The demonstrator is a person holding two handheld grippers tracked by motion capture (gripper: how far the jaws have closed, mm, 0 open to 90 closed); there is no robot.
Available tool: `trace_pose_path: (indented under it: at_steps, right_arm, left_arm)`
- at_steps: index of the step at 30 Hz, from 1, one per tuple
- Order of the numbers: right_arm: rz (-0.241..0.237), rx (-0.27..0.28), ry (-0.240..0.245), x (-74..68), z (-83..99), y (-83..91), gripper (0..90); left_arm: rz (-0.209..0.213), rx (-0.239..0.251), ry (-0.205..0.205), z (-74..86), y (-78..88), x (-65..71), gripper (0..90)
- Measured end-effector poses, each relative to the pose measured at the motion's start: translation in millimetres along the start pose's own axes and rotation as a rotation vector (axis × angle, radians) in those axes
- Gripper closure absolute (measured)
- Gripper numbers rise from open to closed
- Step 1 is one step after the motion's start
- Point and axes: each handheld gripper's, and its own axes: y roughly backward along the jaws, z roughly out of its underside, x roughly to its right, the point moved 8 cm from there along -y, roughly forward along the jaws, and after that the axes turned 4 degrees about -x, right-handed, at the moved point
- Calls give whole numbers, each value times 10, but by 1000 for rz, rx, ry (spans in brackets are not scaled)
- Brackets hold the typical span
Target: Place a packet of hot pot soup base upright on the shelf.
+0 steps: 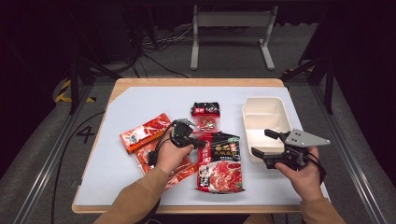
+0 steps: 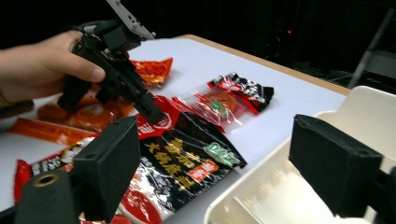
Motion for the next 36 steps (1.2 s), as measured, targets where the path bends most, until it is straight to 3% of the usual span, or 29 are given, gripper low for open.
trace_pose_path:
  at_steps: [5, 10, 12, 14, 19, 25, 27, 28, 29, 33, 36]
  right_arm:
    - [-12, 8, 0, -5, -20, 22, 254]
    - [-10, -2, 10, -10, -29, 42, 307]
    - [-34, -21, 12, -34, -26, 65, 420]
    - [-50, -23, 1, -69, -54, 115, 469]
    - [-34, -7, 5, -57, -112, 184, 479]
    - [-35, 15, 13, -56, -156, 230, 472]
    - [-45, 25, -1, -61, -185, 262, 501]
    - [-54, -11, -42, -73, -170, 288, 529]
    - [-54, -11, -42, -73, -170, 288, 529]
    - [-18, -16, -39, -65, -210, 331, 462]
    - [-21, -16, -42, -82, -223, 320, 437]
  left_arm:
    - [12, 42, -11, -71, 101, 103, 871]
    - [35, 109, -69, -190, 273, 316, 878]
    - [41, 124, -91, -227, 333, 405, 879]
    - [46, 144, -127, -271, 407, 510, 879]
    - [53, 166, -158, -299, 499, 628, 880]
    - [35, 199, -227, -338, 650, 783, 881]
    - [32, 212, -240, -350, 694, 816, 881]
    - [30, 215, -245, -353, 716, 826, 882]
    - [30, 215, -245, -353, 716, 826, 882]
    - [10, 246, -263, -375, 796, 866, 883]
    - [-15, 264, -286, -397, 863, 887, 882]
